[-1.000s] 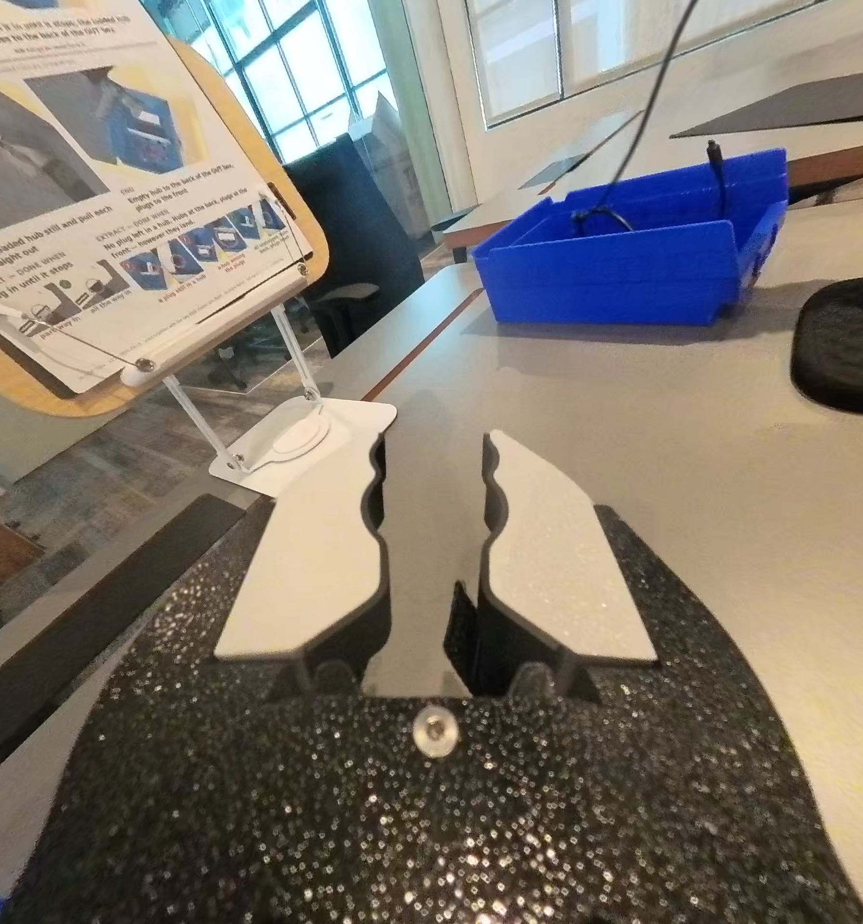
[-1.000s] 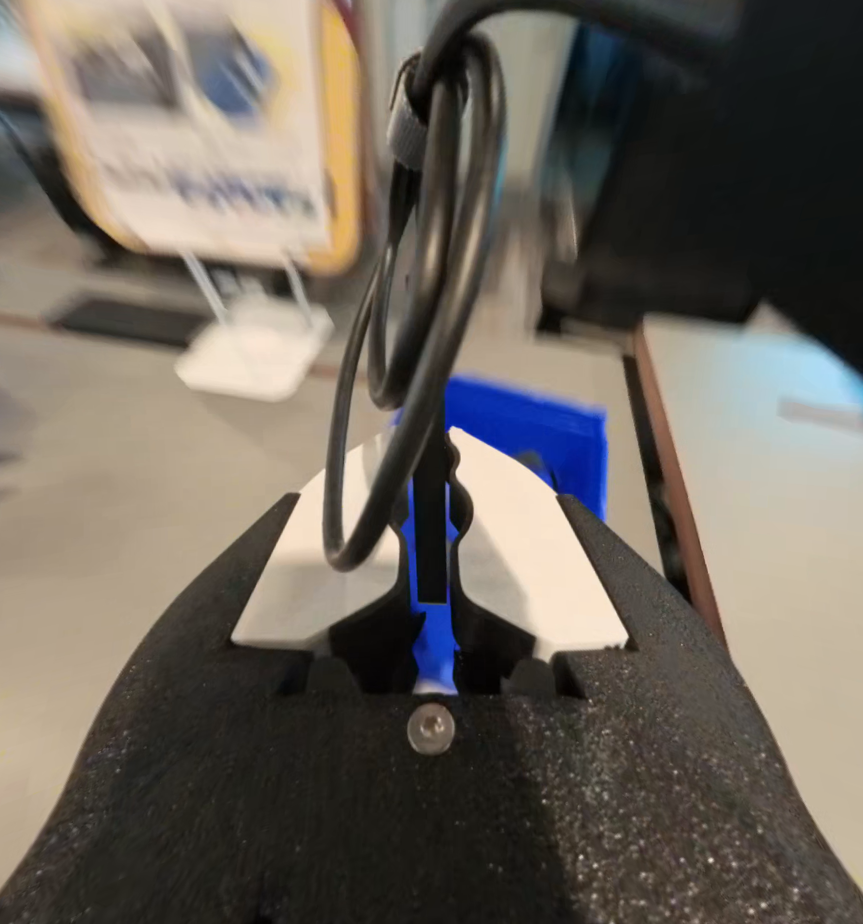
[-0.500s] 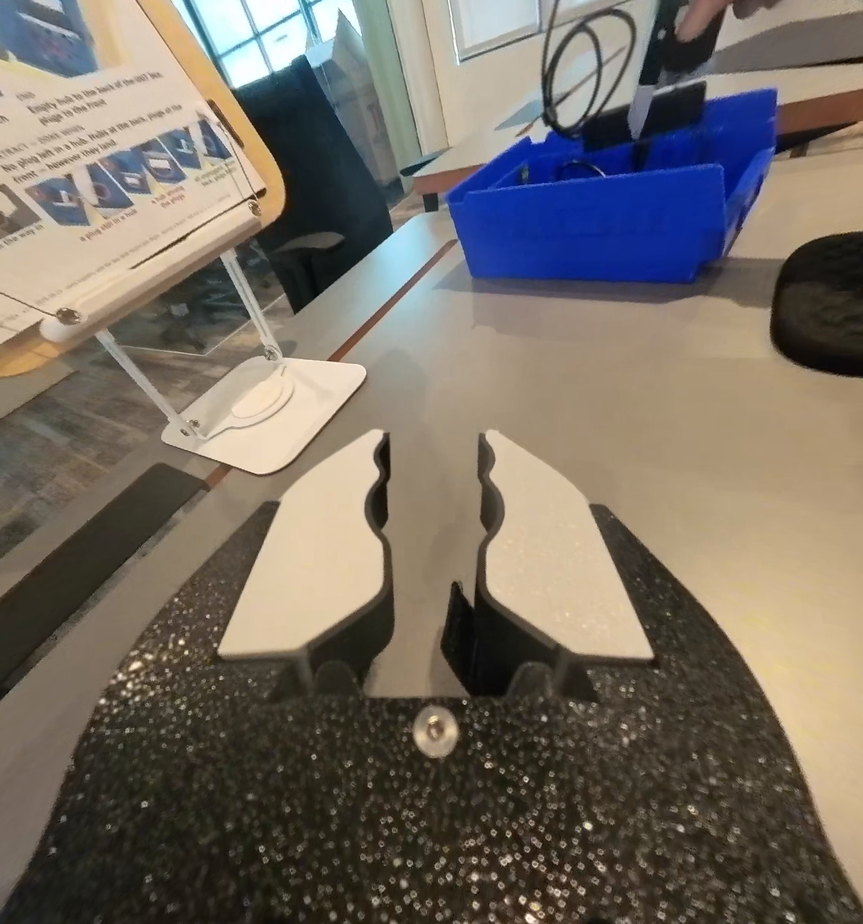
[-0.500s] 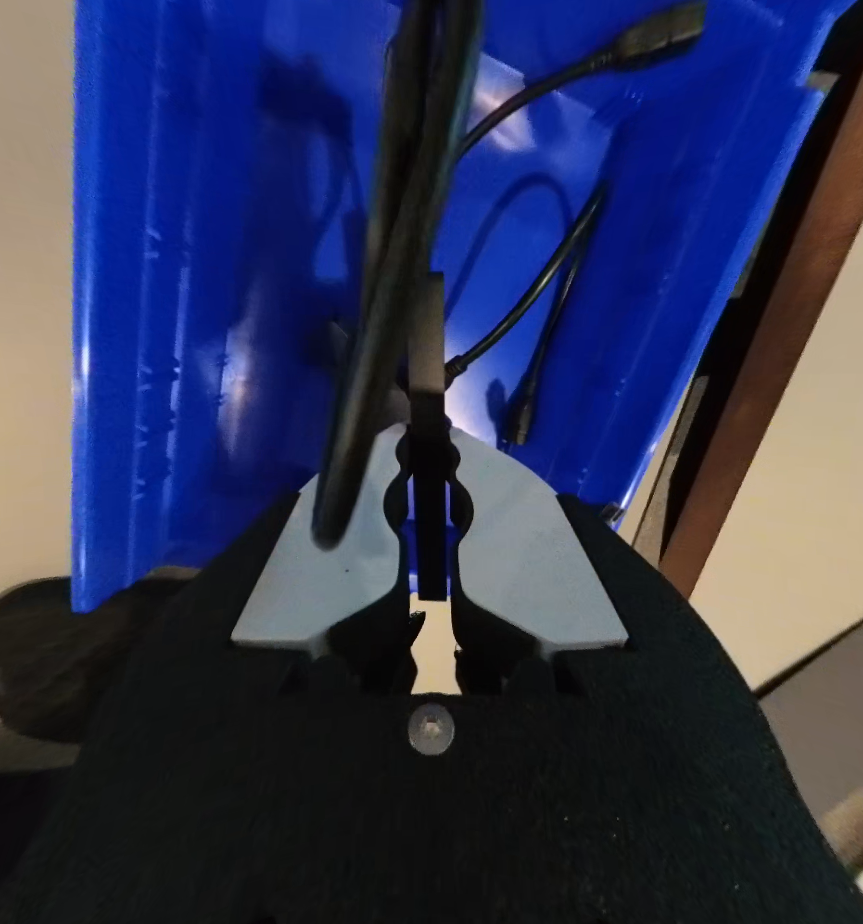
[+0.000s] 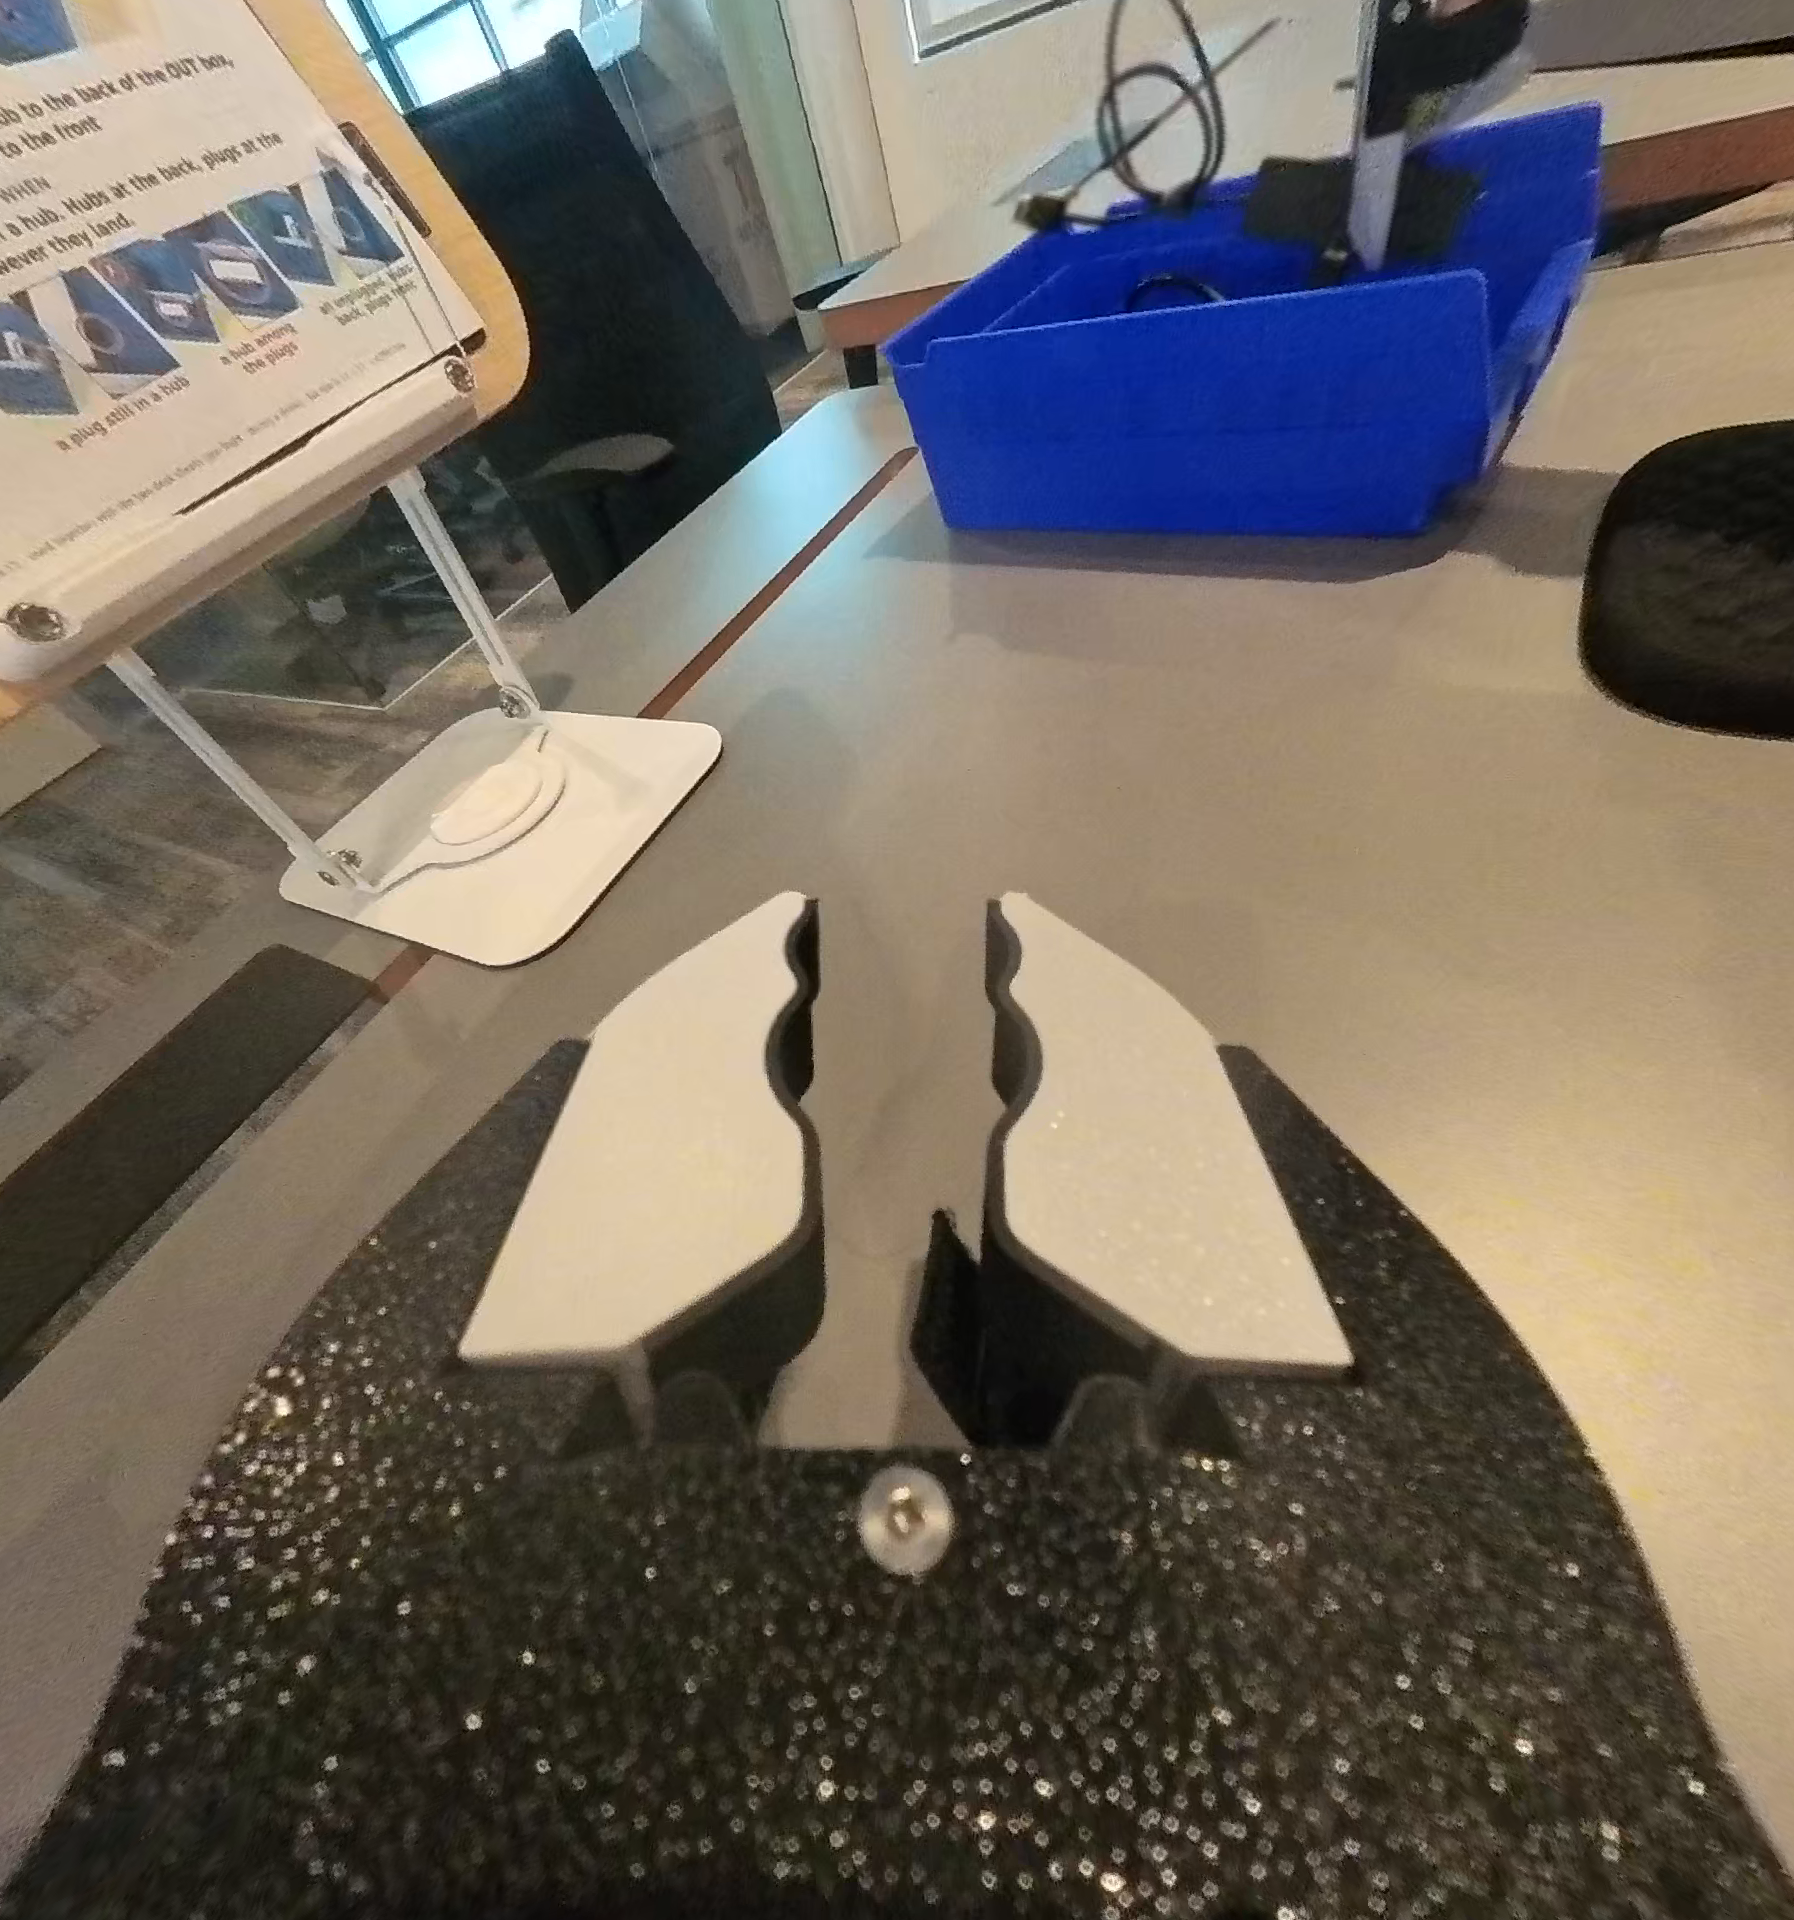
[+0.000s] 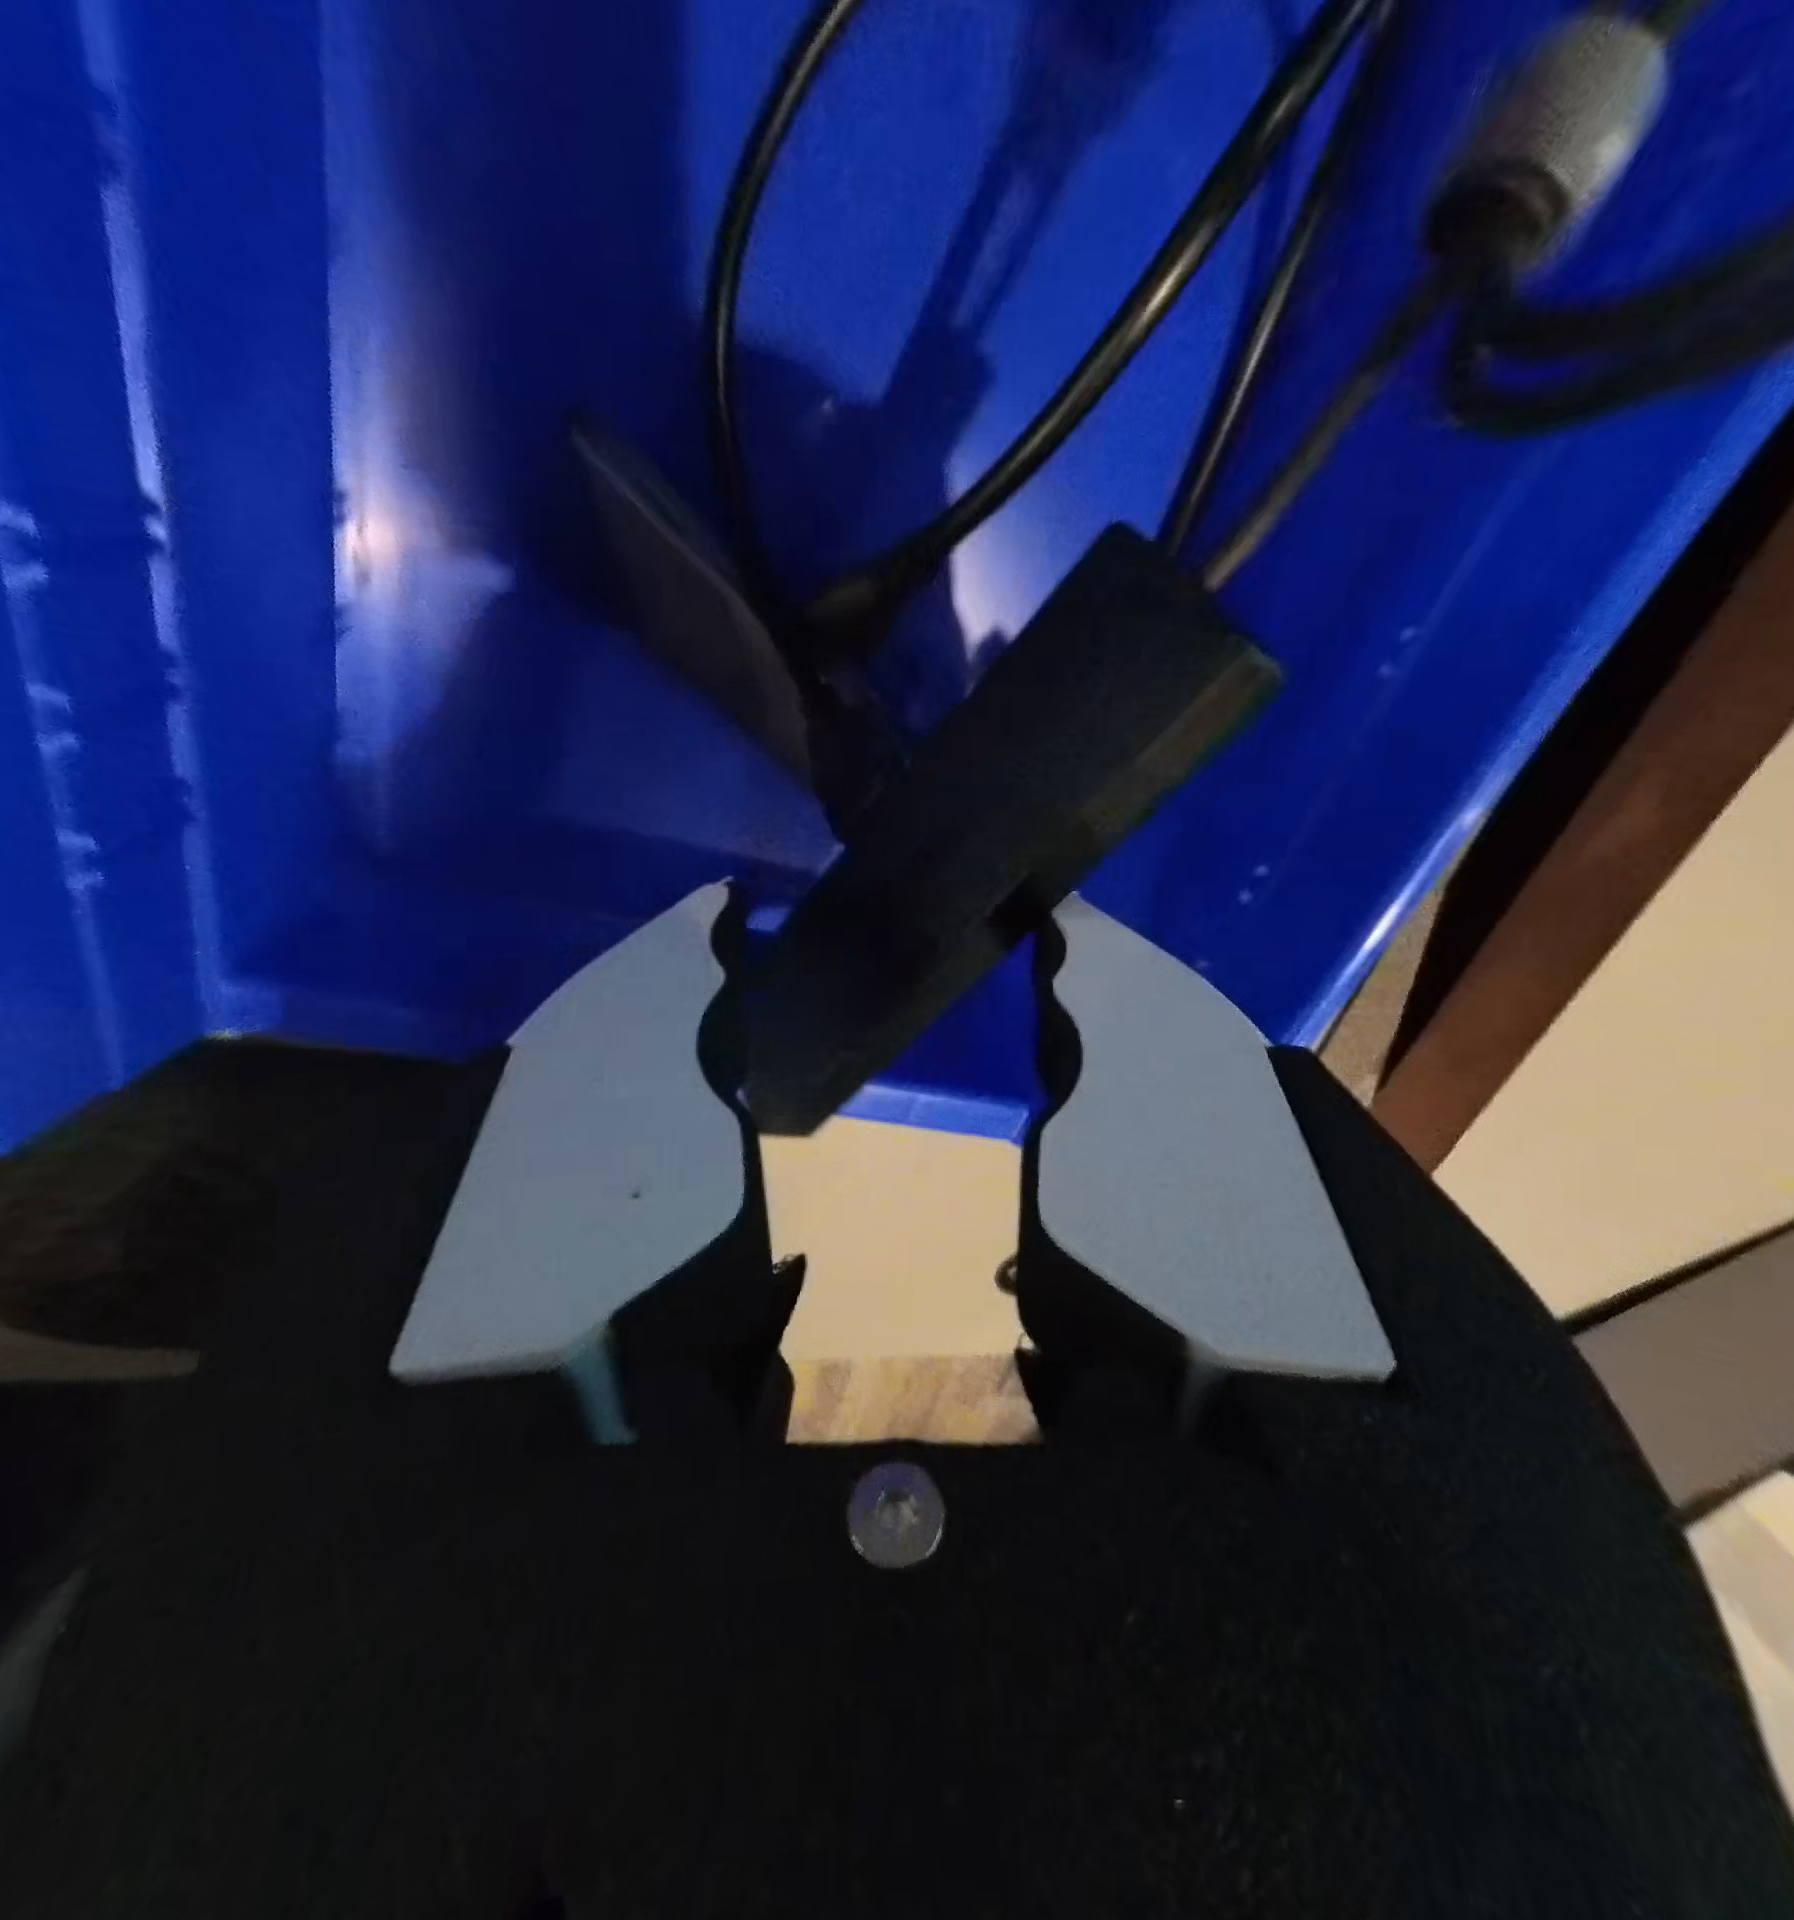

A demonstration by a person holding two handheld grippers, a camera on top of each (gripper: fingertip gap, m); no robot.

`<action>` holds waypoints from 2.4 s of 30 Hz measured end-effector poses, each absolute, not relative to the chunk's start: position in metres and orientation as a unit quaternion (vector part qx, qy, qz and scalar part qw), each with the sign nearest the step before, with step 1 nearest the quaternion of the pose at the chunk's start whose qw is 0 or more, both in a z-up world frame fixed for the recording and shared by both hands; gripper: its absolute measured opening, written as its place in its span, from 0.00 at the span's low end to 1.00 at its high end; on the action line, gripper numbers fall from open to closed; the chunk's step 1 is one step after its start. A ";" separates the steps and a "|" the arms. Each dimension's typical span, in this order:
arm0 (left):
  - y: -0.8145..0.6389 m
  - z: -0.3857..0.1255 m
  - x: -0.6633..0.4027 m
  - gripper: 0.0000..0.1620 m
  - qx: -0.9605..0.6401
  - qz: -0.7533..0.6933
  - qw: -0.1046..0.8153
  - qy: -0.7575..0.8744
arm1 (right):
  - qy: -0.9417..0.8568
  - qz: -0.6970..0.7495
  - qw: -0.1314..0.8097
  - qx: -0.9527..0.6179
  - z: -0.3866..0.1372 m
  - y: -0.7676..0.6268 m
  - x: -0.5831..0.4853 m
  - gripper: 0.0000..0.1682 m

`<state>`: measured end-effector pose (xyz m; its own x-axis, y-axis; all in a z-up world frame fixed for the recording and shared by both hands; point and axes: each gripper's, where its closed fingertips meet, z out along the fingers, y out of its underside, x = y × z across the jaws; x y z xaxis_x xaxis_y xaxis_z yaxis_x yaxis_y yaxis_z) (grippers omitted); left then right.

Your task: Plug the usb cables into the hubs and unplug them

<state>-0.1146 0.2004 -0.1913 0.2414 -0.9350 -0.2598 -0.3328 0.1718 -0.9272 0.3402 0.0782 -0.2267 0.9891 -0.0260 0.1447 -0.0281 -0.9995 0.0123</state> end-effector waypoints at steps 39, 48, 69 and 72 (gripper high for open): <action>0.263 -0.194 -0.150 0.56 -0.667 -0.165 0.606 0.400 | 0.161 0.092 -0.616 0.766 -0.216 0.215 0.045 0.45; 0.261 -0.196 -0.145 0.59 -0.625 -0.139 0.616 0.459 | 0.140 0.063 -0.686 0.711 -0.194 0.203 0.042 0.43; 0.248 -0.186 -0.370 0.54 -0.814 0.131 0.432 0.365 | 0.077 -0.013 -0.708 0.702 -0.181 0.191 0.060 0.42; 0.248 -0.214 -0.374 0.49 -0.856 0.094 0.357 0.362 | 0.078 -0.021 -0.710 0.700 -0.179 0.191 0.059 0.42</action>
